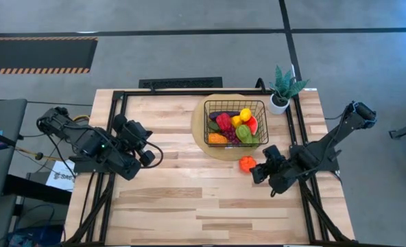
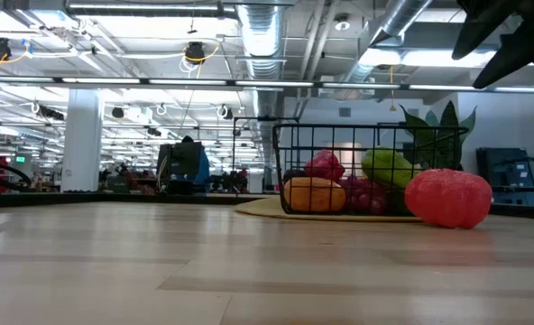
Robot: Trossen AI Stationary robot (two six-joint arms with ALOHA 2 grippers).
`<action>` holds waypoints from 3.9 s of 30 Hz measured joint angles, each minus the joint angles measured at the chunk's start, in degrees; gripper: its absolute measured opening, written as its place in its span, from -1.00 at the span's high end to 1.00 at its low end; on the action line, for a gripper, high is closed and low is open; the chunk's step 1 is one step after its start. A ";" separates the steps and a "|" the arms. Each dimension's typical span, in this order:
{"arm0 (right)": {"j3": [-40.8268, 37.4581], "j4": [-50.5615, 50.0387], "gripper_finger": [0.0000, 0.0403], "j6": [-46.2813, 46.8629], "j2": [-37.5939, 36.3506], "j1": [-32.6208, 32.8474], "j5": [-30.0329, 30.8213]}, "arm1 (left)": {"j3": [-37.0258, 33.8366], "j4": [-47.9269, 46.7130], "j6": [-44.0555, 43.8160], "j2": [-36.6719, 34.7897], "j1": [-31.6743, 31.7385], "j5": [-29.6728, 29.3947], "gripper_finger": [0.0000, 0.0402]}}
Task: Build produce basket
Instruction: Put the orange pumpkin into the wire basket
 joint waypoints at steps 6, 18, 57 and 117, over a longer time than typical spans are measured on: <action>0.00 -0.13 -0.08 2.69 0.00 -0.36 0.00 | 0.00 0.04 3.28 0.07 1.83 -0.02 1.00; 0.01 -1.74 -0.08 3.33 3.05 -3.63 -1.94 | 0.00 0.04 6.75 0.07 6.18 1.30 1.00; -0.42 -4.28 -0.08 -3.46 13.99 -13.16 -14.67 | -0.02 0.04 7.96 0.09 6.27 3.02 1.00; -6.28 5.08 0.85 -16.35 15.85 -18.62 -14.54 | -0.04 0.04 8.05 0.11 6.25 3.53 1.00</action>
